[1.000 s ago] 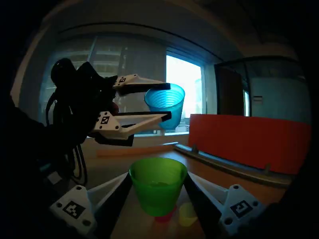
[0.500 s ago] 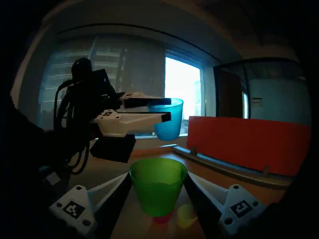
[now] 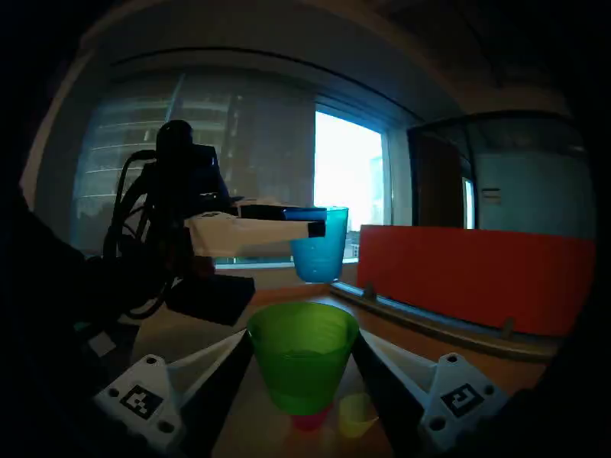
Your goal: Pour water
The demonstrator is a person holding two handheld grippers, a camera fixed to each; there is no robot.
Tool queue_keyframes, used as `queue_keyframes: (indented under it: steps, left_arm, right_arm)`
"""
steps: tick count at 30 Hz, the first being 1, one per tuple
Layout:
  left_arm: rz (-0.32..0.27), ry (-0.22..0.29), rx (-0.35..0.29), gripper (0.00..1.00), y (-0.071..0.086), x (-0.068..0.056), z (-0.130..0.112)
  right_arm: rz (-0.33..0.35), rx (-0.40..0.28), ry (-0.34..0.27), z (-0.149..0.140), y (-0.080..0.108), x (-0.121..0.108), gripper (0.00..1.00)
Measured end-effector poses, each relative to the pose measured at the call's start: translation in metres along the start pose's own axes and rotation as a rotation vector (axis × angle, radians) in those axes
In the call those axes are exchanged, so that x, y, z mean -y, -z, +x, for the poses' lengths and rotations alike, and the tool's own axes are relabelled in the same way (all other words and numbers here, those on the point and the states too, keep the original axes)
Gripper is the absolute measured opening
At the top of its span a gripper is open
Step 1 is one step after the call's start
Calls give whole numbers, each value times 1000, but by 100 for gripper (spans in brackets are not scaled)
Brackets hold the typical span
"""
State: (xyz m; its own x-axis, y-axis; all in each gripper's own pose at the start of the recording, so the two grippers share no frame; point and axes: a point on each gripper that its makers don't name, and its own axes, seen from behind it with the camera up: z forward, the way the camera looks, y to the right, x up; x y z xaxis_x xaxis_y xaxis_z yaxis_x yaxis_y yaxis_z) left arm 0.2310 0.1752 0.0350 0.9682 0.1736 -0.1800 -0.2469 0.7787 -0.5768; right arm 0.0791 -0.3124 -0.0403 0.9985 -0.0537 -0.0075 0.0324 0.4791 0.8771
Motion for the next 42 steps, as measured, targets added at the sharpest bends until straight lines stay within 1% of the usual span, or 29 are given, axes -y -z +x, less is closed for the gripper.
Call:
queue_keyframes:
  steps: [3, 6, 9, 12, 18, 24, 27, 33, 42]
  left_arm:
    - [-5, 8, 8, 88, 0, -1, -2]
    - [5, 11, 21, 88, 0, 3, -7]
    - [12, 17, 43, 88, 2, 4, -16]
    - [13, 33, 70, 88, 5, 6, -26]
    - [13, 58, 108, 88, 16, 6, -44]
    - [20, 70, 122, 88, 29, 9, -55]
    - [17, 79, 126, 88, 35, 7, -59]
    - [7, 85, 143, 89, 42, 0, -67]
    - [-55, 49, 240, 89, 52, -23, -96]
  right_arm:
    - [-2, 1, -1, 0, 0, -1, 91]
    - [-6, 8, 1, -1, 2, -1, 91]
    - [-12, 16, 7, -1, 5, -3, 91]
    - [-20, 23, 5, -1, 7, -5, 91]
    - [-42, 41, 3, 0, 16, -12, 91]
    - [-80, 55, 10, -2, 28, -22, 91]
    - [-95, 60, 8, -2, 35, -26, 91]
    - [-118, 85, 6, -8, 44, -32, 91]
    - [-112, 189, 24, -31, 56, -30, 91]
